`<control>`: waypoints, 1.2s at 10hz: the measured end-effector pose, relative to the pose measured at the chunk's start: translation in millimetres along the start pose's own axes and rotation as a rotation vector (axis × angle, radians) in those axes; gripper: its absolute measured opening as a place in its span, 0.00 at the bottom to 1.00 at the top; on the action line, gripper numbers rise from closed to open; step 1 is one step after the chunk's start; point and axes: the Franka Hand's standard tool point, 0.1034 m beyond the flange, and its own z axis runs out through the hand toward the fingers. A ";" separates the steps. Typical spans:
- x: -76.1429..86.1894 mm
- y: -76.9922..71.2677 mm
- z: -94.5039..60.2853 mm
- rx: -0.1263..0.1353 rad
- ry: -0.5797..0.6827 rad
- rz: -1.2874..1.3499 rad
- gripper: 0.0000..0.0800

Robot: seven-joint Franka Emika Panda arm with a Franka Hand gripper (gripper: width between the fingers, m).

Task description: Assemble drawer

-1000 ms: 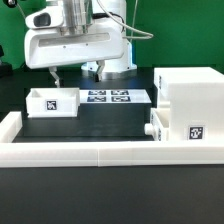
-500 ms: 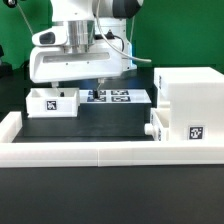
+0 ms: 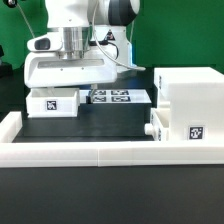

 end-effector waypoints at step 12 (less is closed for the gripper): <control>31.1 -18.0 -36.7 0.037 -0.032 -0.105 0.05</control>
Offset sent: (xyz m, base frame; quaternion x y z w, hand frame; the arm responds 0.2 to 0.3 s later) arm 0.0000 0.0000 0.0000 0.0000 0.0000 0.0000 1.0000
